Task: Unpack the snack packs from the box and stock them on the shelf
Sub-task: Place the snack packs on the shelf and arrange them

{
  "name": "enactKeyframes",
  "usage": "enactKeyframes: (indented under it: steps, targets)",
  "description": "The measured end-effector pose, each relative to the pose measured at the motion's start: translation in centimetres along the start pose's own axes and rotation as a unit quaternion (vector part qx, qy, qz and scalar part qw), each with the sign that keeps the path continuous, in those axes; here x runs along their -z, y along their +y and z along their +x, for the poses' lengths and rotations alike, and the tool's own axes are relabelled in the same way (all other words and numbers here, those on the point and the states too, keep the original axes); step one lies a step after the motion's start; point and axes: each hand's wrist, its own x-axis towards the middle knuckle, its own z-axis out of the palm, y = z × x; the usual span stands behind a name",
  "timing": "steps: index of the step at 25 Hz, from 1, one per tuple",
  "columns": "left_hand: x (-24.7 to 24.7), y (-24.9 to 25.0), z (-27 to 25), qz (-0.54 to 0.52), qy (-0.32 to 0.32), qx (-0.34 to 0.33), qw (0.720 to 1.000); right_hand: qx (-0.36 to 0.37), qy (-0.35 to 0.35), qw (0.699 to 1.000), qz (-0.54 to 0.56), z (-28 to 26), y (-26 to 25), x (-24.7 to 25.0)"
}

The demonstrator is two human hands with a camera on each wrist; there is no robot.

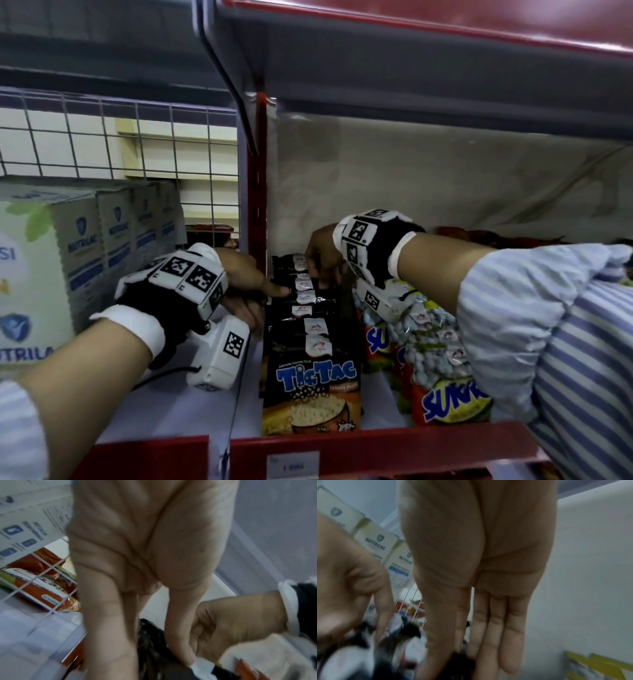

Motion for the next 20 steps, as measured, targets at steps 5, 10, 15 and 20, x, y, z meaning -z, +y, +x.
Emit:
enactKeyframes:
  steps: [5, 10, 15, 20]
  targets:
    - [-0.8, 0.2, 0.2, -0.013, 0.103, -0.054, 0.993, 0.027, 0.035, 0.993, 0.11, -1.9, -0.1, 0.8]
    - [-1.5, 0.7, -0.1, -0.011, 0.15, -0.064, 0.987, 0.006, 0.021, 0.998, 0.066, -3.2, -1.2, -0.6]
    - [-0.7, -0.2, -2.5, 0.024, 0.196, -0.08, 0.977, 0.017, 0.06, 0.997, 0.053, -4.7, -2.1, 0.5]
    - [-1.3, -1.6, -7.8, 0.151, 0.165, -0.188, 0.956, 0.081, 0.078, 0.989, 0.097, -9.0, -2.1, 2.5]
